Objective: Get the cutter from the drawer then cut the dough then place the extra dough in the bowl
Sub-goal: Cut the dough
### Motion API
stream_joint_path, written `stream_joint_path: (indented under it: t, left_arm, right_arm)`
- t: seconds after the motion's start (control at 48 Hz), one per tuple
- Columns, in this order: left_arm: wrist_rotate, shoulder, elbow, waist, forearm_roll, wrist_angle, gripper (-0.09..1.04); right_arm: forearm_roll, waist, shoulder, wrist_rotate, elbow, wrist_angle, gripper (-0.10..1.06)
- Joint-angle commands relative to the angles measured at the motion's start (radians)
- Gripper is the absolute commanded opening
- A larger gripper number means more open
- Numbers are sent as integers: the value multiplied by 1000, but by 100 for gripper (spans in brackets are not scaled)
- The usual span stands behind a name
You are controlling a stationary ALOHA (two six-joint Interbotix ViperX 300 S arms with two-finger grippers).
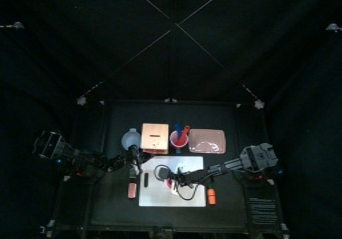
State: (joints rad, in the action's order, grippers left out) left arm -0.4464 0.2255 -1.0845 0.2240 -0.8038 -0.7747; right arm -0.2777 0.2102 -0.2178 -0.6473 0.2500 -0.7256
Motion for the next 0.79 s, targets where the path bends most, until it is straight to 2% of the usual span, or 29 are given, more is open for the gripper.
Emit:
stream_joint_path:
  t: [0.021, 0.208, 0.438, 0.5, 0.646, 0.792]
  left_arm:
    - [0, 8, 8, -2, 3, -8, 30]
    - [0, 8, 8, -2, 3, -8, 30]
    - [2, 8, 9, -2, 0, -8, 30]
    - [2, 8, 12, -2, -3, -8, 30]
    - [0, 8, 20, 8, -5, -8, 30]
    - [-3, 2, 21, 14, -6, -8, 30]
  right_arm:
    - [-2, -5, 15, -5, -15, 2, 54]
    - [-15, -5, 21, -2, -9, -5, 59]
    - [-32, -5, 34, -2, -11, -3, 88]
    - [-40, -5, 43, -3, -14, -6, 92]
    - [-71, -2, 80, -14, -9, -11, 94]
    - [-46, 6, 146, 0, 20, -15, 94]
